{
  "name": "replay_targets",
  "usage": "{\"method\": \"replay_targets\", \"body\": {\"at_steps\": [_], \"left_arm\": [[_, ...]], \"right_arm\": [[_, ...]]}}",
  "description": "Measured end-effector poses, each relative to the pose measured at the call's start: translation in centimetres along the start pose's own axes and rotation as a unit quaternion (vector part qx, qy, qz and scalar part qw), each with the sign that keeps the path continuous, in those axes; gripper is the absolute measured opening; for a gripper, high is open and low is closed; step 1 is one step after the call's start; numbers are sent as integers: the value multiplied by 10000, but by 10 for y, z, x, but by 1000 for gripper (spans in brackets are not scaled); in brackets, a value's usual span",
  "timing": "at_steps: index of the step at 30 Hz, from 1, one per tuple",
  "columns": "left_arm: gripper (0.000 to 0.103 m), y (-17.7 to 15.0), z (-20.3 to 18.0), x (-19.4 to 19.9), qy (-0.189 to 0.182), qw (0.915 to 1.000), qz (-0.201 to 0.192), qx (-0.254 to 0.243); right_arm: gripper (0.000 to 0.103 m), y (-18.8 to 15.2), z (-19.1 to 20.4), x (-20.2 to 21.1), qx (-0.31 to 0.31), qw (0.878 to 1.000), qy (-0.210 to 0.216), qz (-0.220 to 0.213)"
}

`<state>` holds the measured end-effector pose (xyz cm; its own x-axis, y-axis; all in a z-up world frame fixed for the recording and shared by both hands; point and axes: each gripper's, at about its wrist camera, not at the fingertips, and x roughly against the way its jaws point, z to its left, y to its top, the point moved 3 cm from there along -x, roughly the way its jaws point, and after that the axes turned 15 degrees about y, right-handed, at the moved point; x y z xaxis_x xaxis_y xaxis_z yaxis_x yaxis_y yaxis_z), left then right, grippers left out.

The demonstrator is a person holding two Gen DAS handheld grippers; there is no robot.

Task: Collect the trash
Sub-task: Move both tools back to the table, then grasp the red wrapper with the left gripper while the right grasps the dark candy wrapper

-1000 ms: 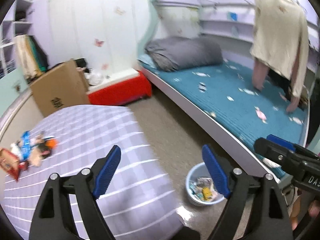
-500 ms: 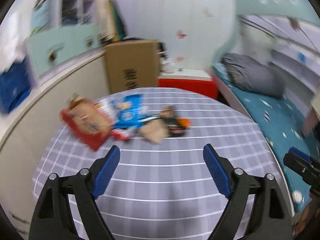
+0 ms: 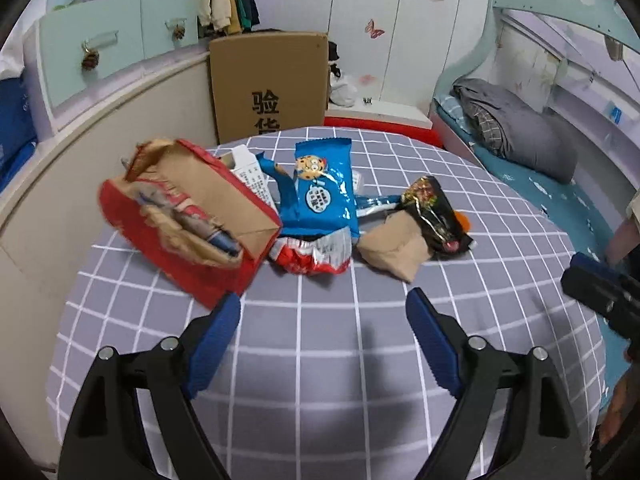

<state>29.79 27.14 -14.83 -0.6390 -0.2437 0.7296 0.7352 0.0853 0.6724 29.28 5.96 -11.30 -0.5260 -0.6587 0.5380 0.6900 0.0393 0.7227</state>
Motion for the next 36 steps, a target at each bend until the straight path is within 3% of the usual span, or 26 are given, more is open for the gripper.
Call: {"method": "replay_targets", "body": {"at_steps": [5,10,12,13,15,18,21,24,26,29,36], "left_arm": [[59,11,-13,-20,104,9995,145,-247],[55,15,-24,-34,236,9983,167,-513],[35,16,-24,-37,319,9979,160,-549],[33,16,-22,-39,228,9982,224,-504],[16,14,-18,-42,63,9985,333,-431],[13,12,-15,-40,217,9984,256,-453],[11,12,-6,-37,88,9993,274,-256],[11,10,1,-29,-11,9997,212,-123],[10,8,5,-19,-49,9999,113,-77],[5,8,5,-6,-127,9999,25,-31],[2,5,1,18,-154,9997,-181,-27]], "right_arm": [[77,9,-5,-21,34,9999,-70,104],[77,22,-10,-44,42,9996,-51,290],[77,28,-12,-55,100,9993,-80,354],[77,30,-13,-60,125,9991,-118,392],[76,35,-12,-71,174,9988,-154,438],[76,40,-3,-88,500,9970,-253,529],[54,41,2,-107,673,9947,-253,741],[48,42,3,-122,721,9928,-231,925],[35,40,6,-126,816,9914,-189,1003],[25,36,13,-126,1084,9873,-225,1136],[22,30,22,-93,1069,9906,29,853]]}}
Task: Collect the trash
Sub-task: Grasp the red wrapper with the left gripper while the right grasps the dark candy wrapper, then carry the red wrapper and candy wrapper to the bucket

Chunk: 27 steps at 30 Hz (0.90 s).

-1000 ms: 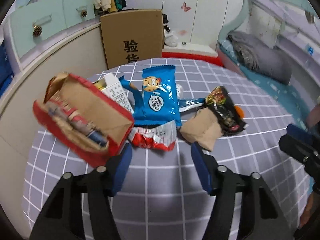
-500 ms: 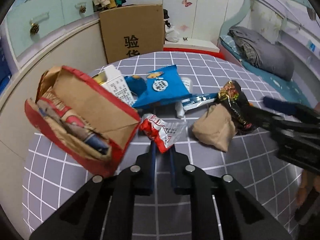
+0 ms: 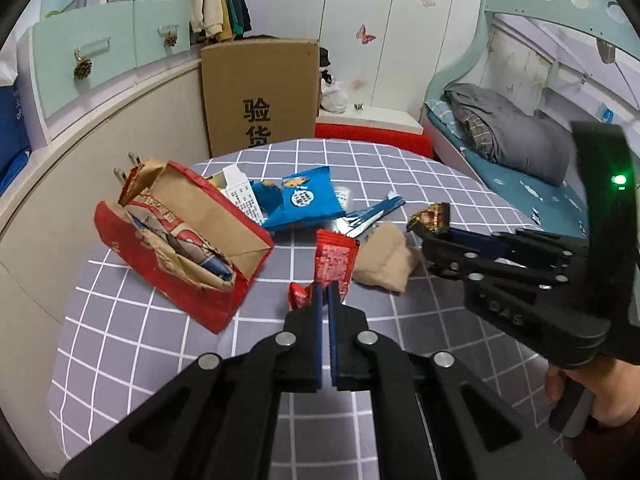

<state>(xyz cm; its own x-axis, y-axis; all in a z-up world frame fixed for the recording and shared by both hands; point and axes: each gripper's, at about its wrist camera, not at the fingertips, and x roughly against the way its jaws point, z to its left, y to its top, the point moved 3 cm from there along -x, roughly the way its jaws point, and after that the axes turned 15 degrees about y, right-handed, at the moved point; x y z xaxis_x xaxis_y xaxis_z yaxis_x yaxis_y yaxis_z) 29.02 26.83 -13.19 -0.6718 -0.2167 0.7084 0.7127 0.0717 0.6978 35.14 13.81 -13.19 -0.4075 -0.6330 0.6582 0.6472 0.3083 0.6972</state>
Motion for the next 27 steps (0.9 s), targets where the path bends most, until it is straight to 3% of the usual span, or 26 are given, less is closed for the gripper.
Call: {"method": "replay_targets", "body": {"at_steps": [12,21,27], "left_arm": [[2,-4,-32,75,-416,9981,-462,31],[2,-23,-119,122,-912,9917,-593,-684],[2,-39,-207,138,-1391,9796,-536,-1347]], "right_arm": [[22,-29,1,101,-590,9933,668,-741],[22,-83,-21,173,-1000,9858,689,-1157],[22,-137,-62,232,-1428,9760,364,-1606]]}}
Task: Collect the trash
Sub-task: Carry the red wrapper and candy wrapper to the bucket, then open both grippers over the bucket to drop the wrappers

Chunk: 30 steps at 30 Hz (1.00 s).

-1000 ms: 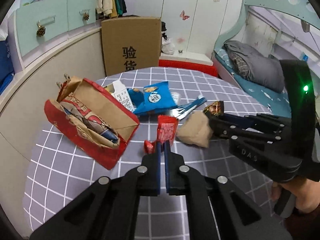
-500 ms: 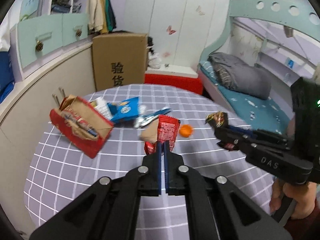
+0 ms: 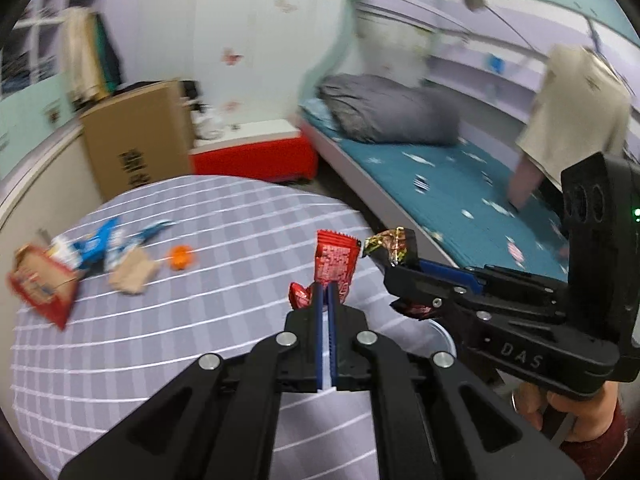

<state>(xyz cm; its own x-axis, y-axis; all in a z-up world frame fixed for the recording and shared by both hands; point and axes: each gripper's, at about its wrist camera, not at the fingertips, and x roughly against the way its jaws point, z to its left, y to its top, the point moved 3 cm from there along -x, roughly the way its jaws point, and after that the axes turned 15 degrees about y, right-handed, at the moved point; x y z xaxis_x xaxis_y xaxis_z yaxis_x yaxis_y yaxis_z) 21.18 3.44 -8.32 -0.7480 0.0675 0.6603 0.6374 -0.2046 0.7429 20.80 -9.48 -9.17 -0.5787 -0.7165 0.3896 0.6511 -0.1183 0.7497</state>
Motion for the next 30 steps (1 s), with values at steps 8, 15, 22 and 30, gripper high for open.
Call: {"method": "replay_targets", "body": {"at_steps": [8,15,22,30], "left_arm": [[2,4,-140,-36,-748,9930,365,-841],[2,-7,-246,-99,-1205,9758,1036,-1501],[4,-23,-303,-157,-1353,9606,1705,-1729],[52,-34,-319,-188,-1196,9609,1869,-1654]], "right_arm": [[22,-36,-81,94,-571,9911,-989,-689],[22,-71,-163,148,-1317,9690,-1755,-1134],[22,-105,-223,169,-1869,9474,-2249,-1303],[23,-118,-249,168,-2177,9416,-2249,-1240]]}}
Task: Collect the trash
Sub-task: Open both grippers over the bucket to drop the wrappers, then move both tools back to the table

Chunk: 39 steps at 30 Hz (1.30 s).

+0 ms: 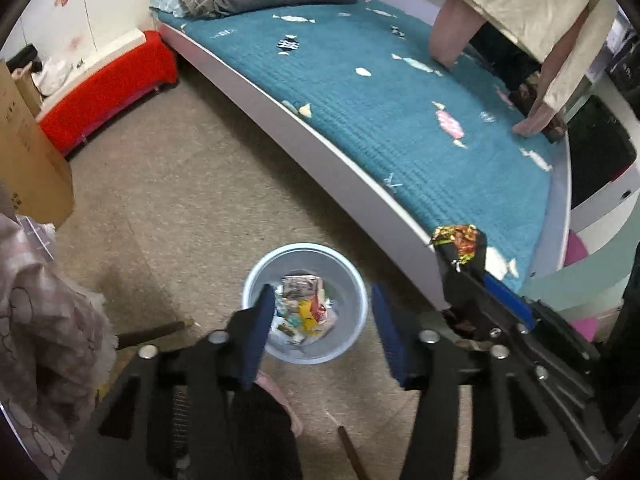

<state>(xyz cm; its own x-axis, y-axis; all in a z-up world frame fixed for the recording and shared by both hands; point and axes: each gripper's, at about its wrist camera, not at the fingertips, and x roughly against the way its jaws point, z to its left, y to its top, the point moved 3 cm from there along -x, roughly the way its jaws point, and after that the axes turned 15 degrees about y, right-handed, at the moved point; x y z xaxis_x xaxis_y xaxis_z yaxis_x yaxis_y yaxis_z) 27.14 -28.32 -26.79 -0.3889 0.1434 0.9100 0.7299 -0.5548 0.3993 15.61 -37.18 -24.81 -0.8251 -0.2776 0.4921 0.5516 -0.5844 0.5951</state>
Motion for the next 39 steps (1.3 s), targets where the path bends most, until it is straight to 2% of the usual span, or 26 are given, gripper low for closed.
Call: {"method": "replay_targets", "body": {"at_steps": [5,12,16,20,21,23,31,39], "left_arm": [[59,-8,11,-5,367,9993,55,-65],[62,-8,28,-2,864,9962,7,118],[63,-4,43,7,1186,9924,-150,284],[69,1,58,19,1451,9877,-356,466],[69,1,61,22,1468,9870,-389,533],[70,3,65,24,1497,9859,-426,619],[73,1,71,32,1563,9845,-448,652],[73,-3,75,63,1439,9839,-702,799]], "right_arm": [[23,-5,-4,-8,-65,9999,41,107],[24,-6,5,-17,19,9997,88,207],[24,-4,9,-22,80,9997,77,202],[26,1,12,-30,133,9998,36,158],[29,2,11,-33,130,9998,5,120],[62,5,8,-39,87,9999,-60,78],[62,6,0,-39,-141,9998,-125,99],[63,7,40,-19,82,9998,146,92]]}}
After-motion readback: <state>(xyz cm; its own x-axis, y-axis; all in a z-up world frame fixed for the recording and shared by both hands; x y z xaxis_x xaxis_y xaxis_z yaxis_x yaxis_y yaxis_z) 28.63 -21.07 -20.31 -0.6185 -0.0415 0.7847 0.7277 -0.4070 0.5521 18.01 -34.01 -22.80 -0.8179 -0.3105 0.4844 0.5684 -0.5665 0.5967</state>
